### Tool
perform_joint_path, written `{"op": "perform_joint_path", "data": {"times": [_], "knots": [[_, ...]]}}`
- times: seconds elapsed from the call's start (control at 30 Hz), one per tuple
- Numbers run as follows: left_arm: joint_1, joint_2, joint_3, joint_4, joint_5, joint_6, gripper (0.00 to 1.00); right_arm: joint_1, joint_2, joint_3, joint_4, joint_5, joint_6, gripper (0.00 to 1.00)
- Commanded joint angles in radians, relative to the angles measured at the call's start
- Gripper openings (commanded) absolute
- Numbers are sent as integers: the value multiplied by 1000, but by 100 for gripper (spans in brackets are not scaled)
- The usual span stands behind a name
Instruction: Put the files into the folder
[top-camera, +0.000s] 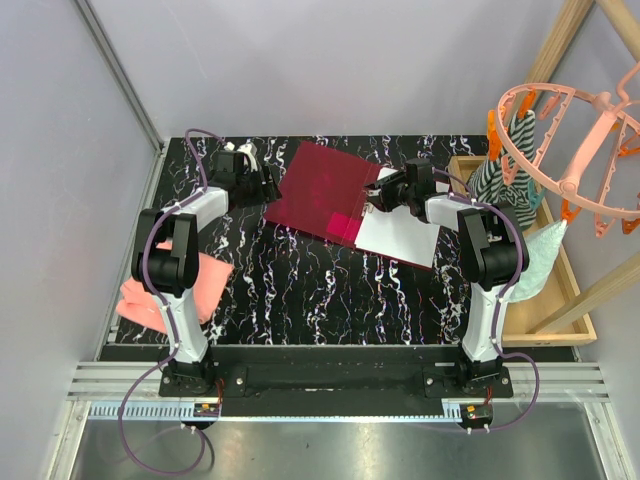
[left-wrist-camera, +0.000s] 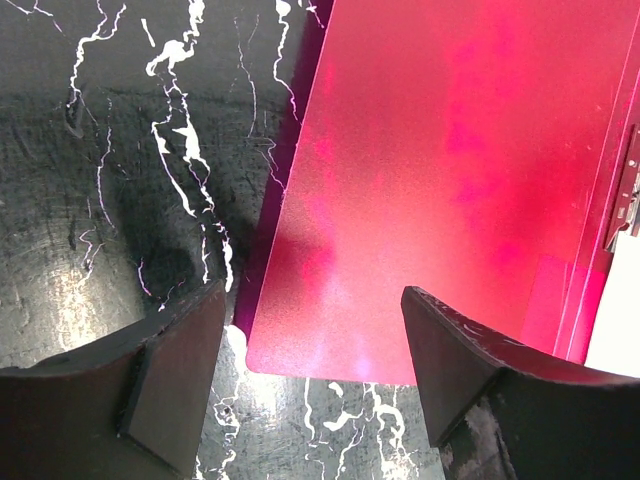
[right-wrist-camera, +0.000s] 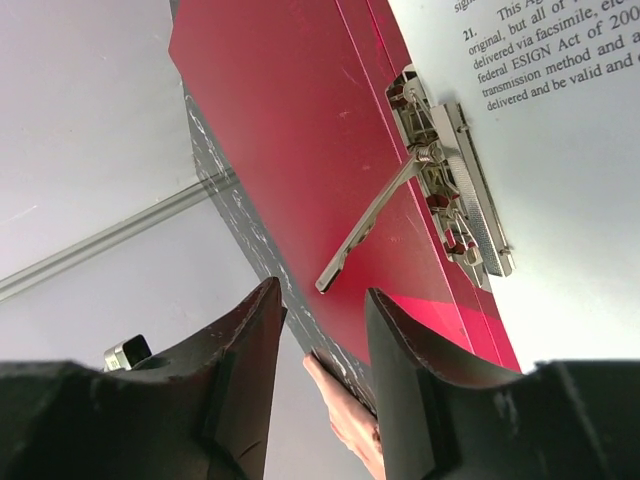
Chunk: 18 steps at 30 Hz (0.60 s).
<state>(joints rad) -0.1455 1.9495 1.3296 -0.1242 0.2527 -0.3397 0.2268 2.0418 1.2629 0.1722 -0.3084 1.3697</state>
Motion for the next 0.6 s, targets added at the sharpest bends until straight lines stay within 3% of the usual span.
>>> {"op": "perform_joint_path", "data": {"times": [0.0, 0.13, 0.57], "knots": [[1, -17, 36, 44, 33, 11, 74, -4, -9, 13, 41, -5, 6, 44], [0, -20, 34, 47, 31, 11, 74, -4, 4, 10, 59, -11, 41, 37], [-2, -29, 23, 60, 34, 11, 73, -4, 20, 3, 72, 5, 55, 39]]}}
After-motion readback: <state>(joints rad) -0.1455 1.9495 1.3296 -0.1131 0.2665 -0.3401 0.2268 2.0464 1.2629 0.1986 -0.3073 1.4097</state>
